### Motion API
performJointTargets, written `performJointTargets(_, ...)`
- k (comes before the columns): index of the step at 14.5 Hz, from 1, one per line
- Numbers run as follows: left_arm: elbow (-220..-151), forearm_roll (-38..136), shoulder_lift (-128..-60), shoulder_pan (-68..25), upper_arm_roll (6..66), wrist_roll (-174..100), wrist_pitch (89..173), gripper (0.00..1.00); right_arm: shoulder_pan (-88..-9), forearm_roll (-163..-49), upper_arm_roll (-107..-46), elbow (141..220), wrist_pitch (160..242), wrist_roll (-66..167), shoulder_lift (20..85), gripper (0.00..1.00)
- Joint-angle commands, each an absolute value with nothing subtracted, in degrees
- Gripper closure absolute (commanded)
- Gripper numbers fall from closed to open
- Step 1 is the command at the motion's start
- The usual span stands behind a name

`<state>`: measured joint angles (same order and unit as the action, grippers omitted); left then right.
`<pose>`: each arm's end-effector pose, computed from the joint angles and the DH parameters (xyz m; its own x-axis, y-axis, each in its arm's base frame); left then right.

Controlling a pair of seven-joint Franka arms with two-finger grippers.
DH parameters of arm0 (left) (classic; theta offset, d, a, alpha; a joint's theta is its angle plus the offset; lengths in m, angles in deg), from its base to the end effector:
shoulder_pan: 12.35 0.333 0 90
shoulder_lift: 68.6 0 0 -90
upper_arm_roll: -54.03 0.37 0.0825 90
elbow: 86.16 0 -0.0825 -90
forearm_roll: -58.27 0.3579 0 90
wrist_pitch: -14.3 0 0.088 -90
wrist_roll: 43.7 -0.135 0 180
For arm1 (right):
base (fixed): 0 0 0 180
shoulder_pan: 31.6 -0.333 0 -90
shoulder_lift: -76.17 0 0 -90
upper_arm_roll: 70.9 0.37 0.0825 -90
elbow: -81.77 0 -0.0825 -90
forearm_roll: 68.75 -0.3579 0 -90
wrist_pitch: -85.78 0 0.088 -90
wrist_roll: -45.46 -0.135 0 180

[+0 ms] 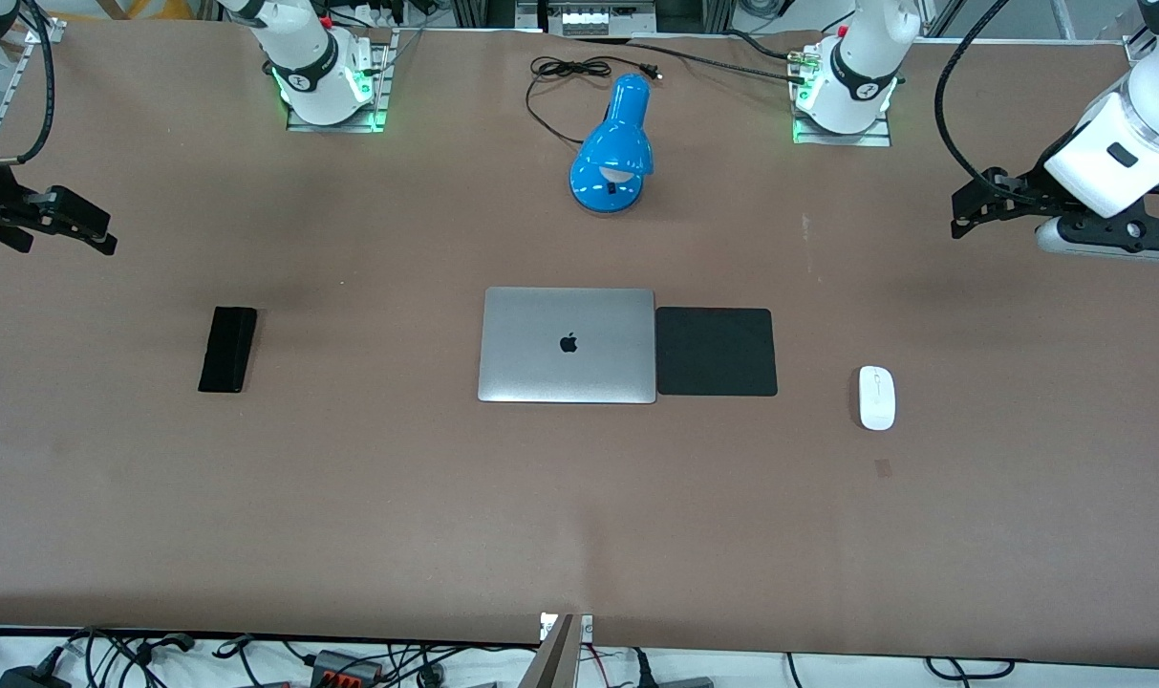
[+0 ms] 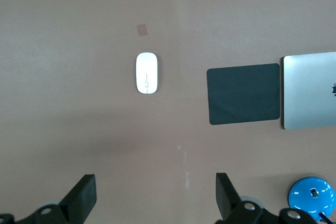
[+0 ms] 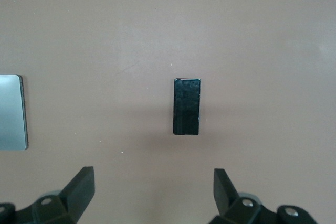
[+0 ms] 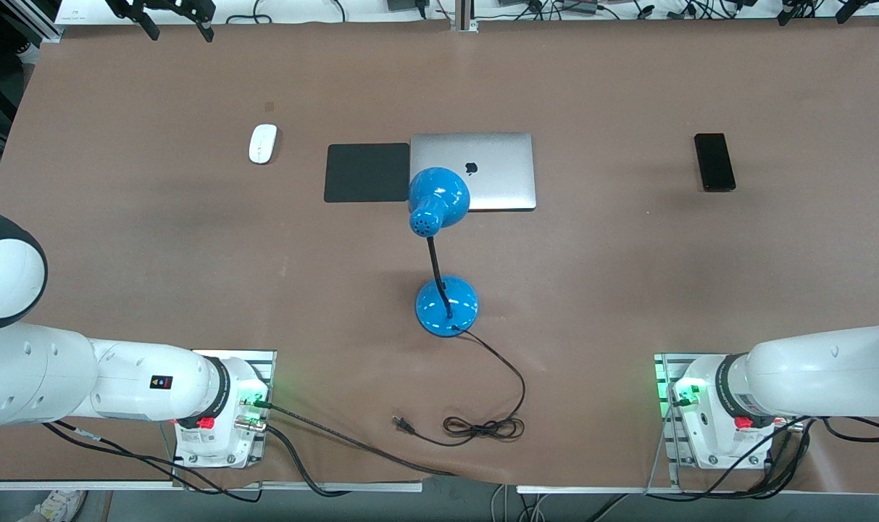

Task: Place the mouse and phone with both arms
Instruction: 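Reach the right gripper to the black phone while the left gripper reaches the mouse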

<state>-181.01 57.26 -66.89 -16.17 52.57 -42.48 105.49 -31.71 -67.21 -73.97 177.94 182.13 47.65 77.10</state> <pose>0.5142 -0.0501 0.6302 0.9969 -0.0703 -0.0344 -0.0698 -0.9974 0.0161 0.5301 -0.0310 0.6205 0.9998 -0.0105 0.0183 -0.0110 -0.9996 0.0266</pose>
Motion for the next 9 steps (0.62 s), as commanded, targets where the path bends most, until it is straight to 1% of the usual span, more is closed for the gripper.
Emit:
performJointTargets(1, -179.7, 57.7, -67.4, -16.4, 52.9, -42.3, 104.4, 0.00, -31.5, -66.7, -73.5, 179.0, 182.1, 47.7, 78.4, 0.00)
performJointTargets(5, -179.7, 57.7, -67.5, -16.1, 53.0, -42.2, 104.4, 0.00, -31.4, -66.7, -73.5, 179.0, 182.3, 47.7, 78.2, 0.00)
performJointTargets(9, -179.6, 57.8, -69.1, -16.0, 53.6, -42.6, 104.6, 0.00, -31.5, -66.7, -73.5, 178.8, 183.2, 47.7, 76.9, 0.00)
